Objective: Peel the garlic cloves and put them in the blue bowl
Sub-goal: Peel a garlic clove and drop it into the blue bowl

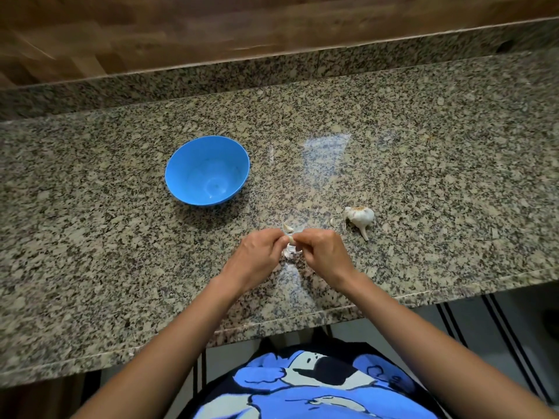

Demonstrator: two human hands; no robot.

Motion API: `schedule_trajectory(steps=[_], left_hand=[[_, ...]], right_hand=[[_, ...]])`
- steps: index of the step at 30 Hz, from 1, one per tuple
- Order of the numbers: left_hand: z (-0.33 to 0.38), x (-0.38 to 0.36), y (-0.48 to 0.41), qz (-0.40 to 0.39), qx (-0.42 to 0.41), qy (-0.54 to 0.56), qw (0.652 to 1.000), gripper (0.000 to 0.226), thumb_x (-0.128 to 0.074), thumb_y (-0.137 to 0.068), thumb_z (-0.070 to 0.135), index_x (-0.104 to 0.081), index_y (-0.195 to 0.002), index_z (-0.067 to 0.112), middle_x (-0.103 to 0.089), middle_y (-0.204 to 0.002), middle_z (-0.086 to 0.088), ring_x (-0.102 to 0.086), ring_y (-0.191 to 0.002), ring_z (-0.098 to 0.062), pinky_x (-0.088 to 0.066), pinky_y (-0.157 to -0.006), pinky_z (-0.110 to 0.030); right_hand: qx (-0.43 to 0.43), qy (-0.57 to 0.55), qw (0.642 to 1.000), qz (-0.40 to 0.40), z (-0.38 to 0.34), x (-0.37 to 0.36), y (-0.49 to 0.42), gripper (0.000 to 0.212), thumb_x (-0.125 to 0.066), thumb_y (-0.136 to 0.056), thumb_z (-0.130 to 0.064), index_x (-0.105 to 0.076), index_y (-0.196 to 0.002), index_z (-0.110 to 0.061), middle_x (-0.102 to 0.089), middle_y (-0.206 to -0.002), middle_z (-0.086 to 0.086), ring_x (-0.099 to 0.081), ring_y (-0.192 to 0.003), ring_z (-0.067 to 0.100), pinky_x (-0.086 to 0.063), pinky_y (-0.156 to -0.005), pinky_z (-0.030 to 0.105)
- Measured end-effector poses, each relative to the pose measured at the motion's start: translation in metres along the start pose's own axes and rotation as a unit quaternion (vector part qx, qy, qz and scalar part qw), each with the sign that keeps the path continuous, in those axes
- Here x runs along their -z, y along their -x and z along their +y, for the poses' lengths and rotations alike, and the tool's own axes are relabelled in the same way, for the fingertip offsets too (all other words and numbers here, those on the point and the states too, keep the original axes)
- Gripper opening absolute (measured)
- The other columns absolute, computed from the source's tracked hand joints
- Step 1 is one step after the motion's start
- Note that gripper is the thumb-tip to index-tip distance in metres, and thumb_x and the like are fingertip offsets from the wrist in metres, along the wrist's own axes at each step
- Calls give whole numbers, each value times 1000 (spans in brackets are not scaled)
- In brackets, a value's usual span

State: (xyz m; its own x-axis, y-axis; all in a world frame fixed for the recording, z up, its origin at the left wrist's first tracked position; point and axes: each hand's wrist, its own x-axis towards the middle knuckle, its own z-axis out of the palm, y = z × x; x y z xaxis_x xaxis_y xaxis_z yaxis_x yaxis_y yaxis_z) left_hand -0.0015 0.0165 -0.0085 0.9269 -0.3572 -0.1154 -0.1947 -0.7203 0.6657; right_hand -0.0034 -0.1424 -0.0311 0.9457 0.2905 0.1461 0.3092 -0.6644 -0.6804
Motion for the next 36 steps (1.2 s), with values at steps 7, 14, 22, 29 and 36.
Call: schedule_trajectory(steps=[7,14,22,29,36], left_hand=[[2,13,-6,-147,278,512,800,25,-43,-98,16,-56,-78,8,-49,-62,2,-40,-51,-6,-35,-45,-14],[-14,2,-6,33,-85,34,995,17,-51,-93,15,-67,-89,8,-54,-68,6,-47,-54,0,-40,-52,-10],[-13,1,-9,11,-41,112,993,22,-50,-95,17,-63,-80,10,-49,-61,4,-39,-49,-3,-32,-46,-14],[3,6,-11,-101,237,511,820,25,-42,-98,15,-59,-83,4,-53,-65,0,-46,-55,-8,-40,-49,-14],[-10,-1,1,36,61,281,957,14,-56,-92,15,-68,-96,21,-64,-74,-9,-55,-62,-21,-46,-57,-28]], right_hand=[[215,156,963,34,14,7,-11,29,-42,-85,-6,-67,-70,-7,-56,-52,-2,-41,-37,5,-37,-37,12],[-260,-416,861,-135,0,21,-3,16,-54,-91,-12,-68,-83,-7,-60,-63,2,-50,-48,6,-37,-41,15],[-248,-390,879,-117,-2,23,-12,16,-56,-89,-11,-66,-78,-9,-59,-63,4,-53,-50,13,-41,-44,21],[-73,-132,988,-22,1,12,-8,18,-56,-90,-9,-69,-78,-5,-63,-63,6,-52,-50,16,-42,-45,19],[-288,-514,805,-69,-9,17,-4,24,-44,-93,-5,-61,-78,-2,-60,-63,5,-56,-51,11,-45,-43,17]])
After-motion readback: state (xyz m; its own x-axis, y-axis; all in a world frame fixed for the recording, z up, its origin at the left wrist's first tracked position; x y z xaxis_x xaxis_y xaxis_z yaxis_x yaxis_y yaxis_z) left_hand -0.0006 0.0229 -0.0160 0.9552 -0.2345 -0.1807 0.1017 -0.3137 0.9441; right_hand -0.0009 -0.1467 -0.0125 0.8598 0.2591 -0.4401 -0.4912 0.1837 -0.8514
